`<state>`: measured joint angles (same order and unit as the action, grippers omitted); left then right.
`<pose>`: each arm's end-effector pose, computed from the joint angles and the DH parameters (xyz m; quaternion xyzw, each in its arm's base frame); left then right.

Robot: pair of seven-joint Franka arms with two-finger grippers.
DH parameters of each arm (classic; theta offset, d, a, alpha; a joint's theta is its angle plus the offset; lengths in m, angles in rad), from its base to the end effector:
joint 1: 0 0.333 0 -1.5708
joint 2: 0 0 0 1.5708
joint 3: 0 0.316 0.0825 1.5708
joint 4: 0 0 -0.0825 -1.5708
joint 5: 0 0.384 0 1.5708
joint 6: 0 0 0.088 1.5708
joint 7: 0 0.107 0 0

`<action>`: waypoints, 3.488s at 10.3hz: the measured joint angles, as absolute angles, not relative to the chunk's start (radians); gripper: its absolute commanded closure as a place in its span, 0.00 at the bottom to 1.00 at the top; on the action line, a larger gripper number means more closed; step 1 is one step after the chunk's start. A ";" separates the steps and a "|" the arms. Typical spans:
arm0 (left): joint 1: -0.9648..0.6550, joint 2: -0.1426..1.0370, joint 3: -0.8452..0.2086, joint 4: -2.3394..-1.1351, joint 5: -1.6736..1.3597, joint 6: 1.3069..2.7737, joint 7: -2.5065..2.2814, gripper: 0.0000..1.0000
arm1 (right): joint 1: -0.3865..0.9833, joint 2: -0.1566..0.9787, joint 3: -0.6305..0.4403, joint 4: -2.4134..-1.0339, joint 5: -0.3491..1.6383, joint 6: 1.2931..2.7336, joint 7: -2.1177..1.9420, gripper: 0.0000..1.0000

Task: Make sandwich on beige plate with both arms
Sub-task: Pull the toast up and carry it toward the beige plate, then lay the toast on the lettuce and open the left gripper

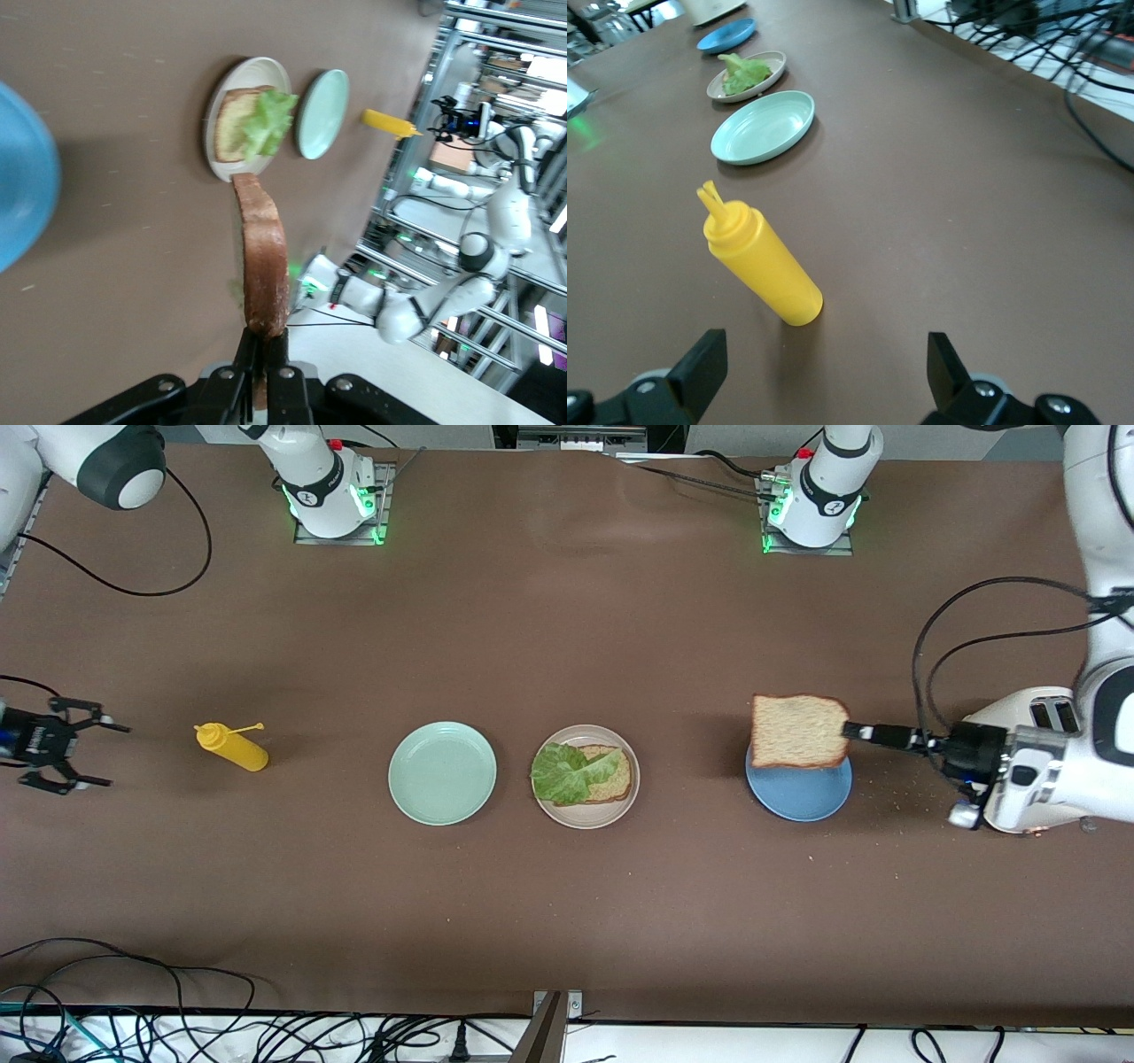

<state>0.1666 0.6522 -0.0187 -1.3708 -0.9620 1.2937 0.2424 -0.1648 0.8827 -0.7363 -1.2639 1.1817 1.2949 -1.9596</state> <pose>0.6650 -0.0035 0.3522 0.8265 0.0012 -0.2191 0.5185 0.6045 -0.3467 0.2968 -0.7941 -0.4407 -0.2504 0.3354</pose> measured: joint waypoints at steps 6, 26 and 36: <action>0.022 0.684 -0.021 -1.424 -1.115 1.471 0.266 1.00 | -0.023 0.721 -0.754 -1.140 1.073 1.265 -1.301 0.00; -0.121 0.683 -0.223 -1.763 -1.470 2.121 0.553 1.00 | 0.104 0.698 -0.830 -1.137 1.071 1.311 -1.091 0.00; -0.162 0.688 -0.223 -1.777 -1.471 2.202 0.564 0.00 | 0.104 0.698 -0.829 -1.137 1.071 1.311 -1.092 0.00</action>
<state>-0.1623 0.6878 -0.2230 -1.7768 -1.4711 2.2017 0.5636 0.1040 0.6985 -0.8293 -1.1366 1.0714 1.3107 -1.0915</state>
